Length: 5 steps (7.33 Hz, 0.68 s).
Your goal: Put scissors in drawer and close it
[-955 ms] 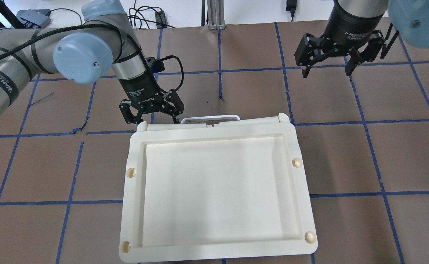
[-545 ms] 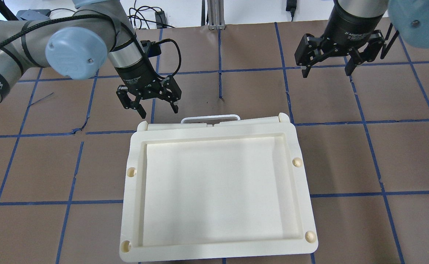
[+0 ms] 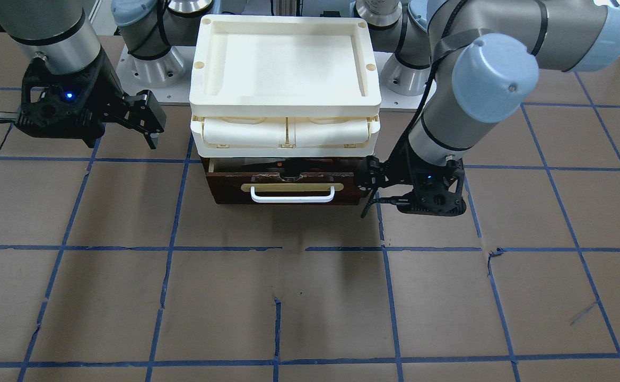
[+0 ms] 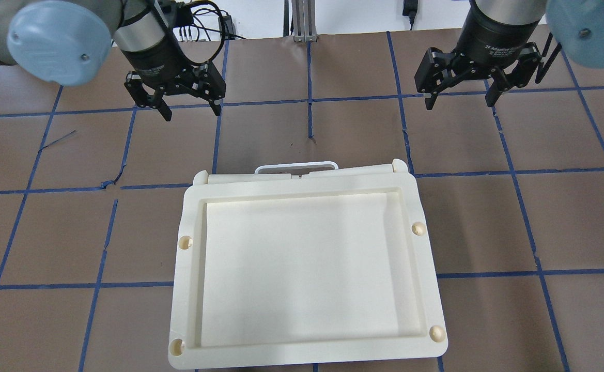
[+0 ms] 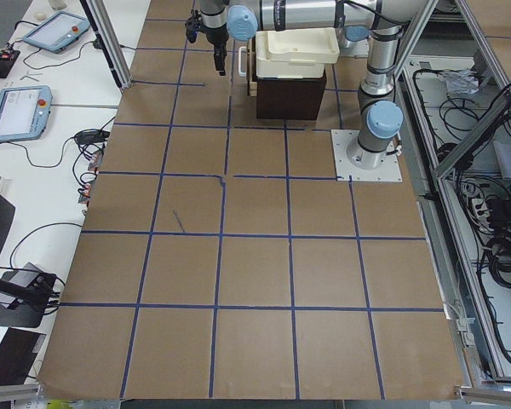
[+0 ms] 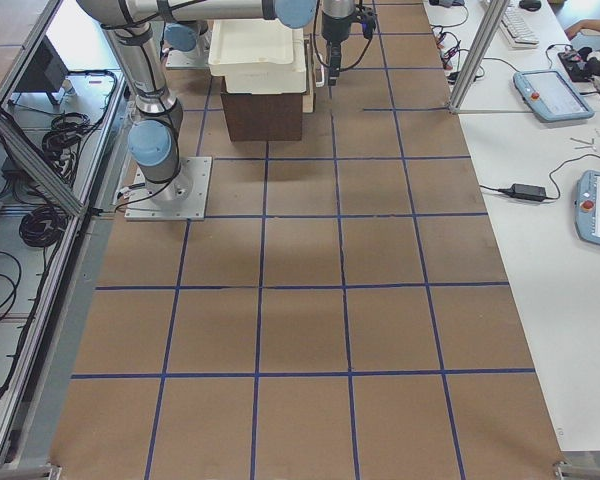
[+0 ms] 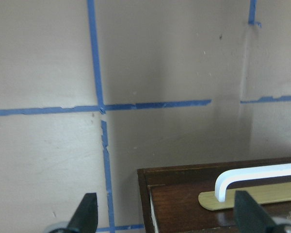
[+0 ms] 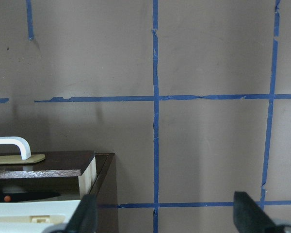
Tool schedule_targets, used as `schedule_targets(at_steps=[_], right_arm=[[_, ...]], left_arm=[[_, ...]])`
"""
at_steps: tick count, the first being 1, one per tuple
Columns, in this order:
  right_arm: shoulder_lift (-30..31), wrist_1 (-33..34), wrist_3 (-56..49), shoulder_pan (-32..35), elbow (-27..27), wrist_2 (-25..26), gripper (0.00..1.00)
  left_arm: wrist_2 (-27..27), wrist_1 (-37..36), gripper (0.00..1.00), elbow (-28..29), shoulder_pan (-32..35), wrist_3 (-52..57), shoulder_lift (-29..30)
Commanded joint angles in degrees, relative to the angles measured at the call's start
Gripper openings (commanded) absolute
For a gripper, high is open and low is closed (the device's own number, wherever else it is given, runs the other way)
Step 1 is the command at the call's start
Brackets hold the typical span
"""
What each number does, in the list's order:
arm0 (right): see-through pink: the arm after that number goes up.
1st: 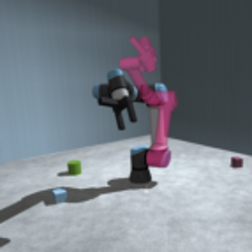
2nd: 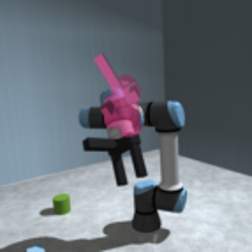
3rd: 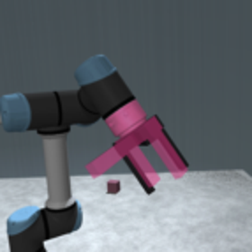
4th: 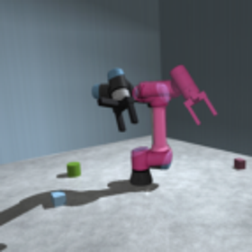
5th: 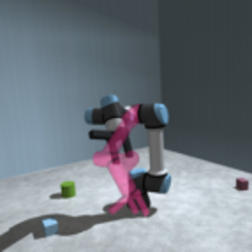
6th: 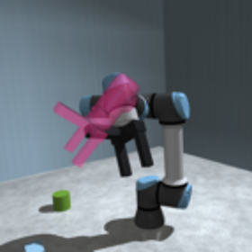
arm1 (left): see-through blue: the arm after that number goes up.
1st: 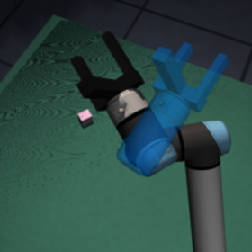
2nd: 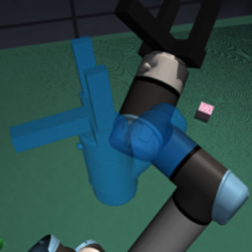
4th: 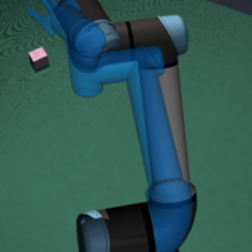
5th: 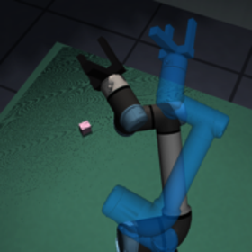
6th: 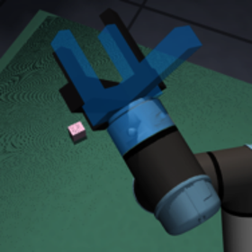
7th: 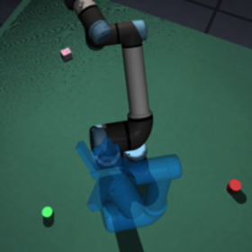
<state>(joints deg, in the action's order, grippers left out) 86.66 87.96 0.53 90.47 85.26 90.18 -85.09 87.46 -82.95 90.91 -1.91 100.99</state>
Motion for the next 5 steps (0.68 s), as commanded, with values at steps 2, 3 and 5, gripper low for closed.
schedule_targets(at_steps=[2,3,5], right_arm=[[0.0,0.1,0.87,-0.03,-0.01,-0.52,1.0],[0.0,0.37,0.88,0.14,-0.09,-0.88,1.0],[-0.18,0.37,1.05,0.15,-0.27,-0.79,1.0]], left_arm=[[-9.1,-0.1,1.0,-0.81,-2.22,0.59,-5.87],[-9.39,-0.1,1.0,-1.33,-2.4,2.68,-6.85],[-9.31,0.07,1.0,-2.12,-3.36,2.36,-7.2]])
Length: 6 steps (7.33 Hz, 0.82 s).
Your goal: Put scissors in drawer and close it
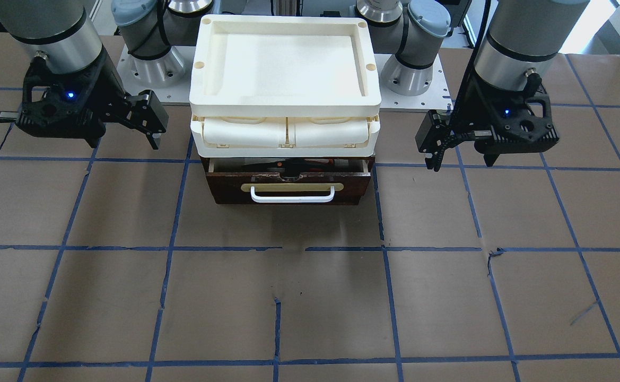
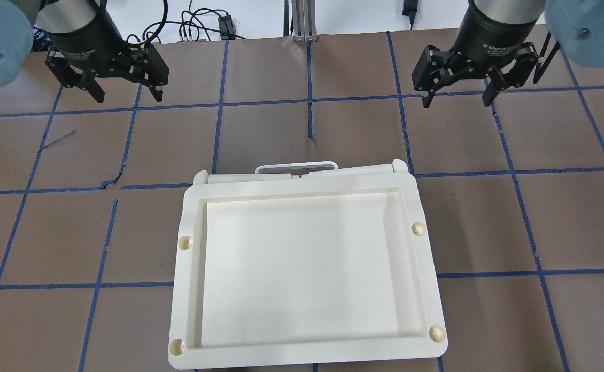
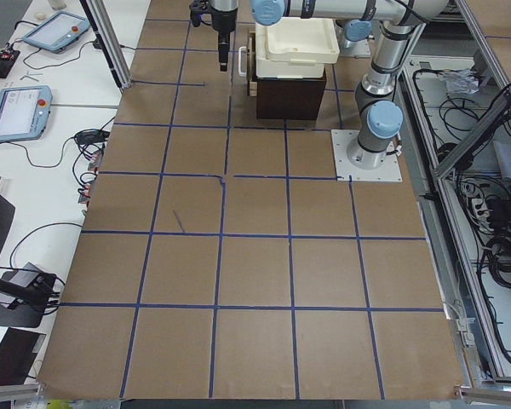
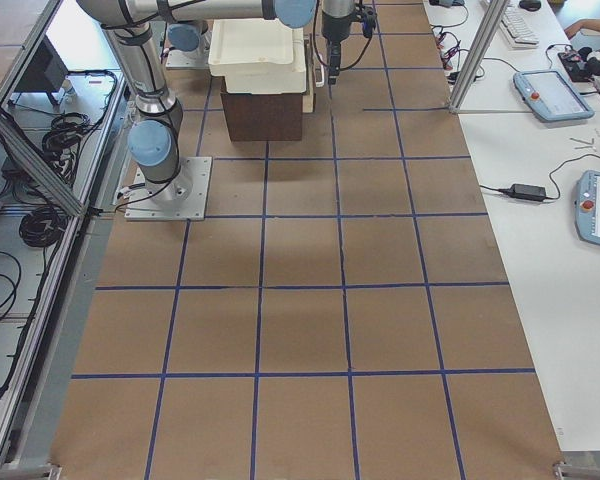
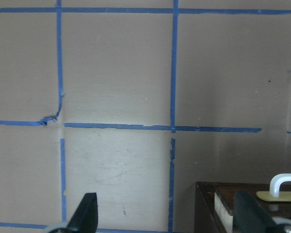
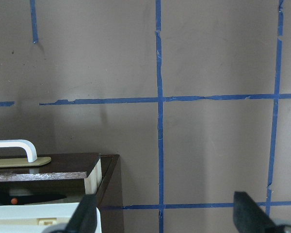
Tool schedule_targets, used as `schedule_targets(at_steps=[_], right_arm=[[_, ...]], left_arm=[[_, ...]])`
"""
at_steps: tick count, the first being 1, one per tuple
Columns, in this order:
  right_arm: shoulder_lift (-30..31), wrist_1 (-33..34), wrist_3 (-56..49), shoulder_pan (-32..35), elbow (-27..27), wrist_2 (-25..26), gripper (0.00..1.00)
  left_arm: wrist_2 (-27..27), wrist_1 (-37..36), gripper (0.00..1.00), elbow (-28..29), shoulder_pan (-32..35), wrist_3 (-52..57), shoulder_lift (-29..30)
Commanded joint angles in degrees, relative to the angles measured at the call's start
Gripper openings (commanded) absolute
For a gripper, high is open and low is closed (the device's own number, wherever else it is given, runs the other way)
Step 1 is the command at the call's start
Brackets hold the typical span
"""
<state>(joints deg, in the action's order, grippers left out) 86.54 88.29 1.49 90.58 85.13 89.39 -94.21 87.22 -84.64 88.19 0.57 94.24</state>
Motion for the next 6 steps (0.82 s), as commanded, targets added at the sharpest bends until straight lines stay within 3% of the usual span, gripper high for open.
schedule_targets(at_steps=[1,6], right_arm=[[-0.06,-0.04,0.27,0.03,-0.31,0.08,1.0],[-0.15,-0.75,1.06,0.03,-0.32,0.35,1.0]], left_arm=[[-0.09,0.14,1.0,-1.66,-0.73,-0.21,-0.72],[-0.01,-0.56,1.0,-4.3,-0.82,-0.3,-1.87]])
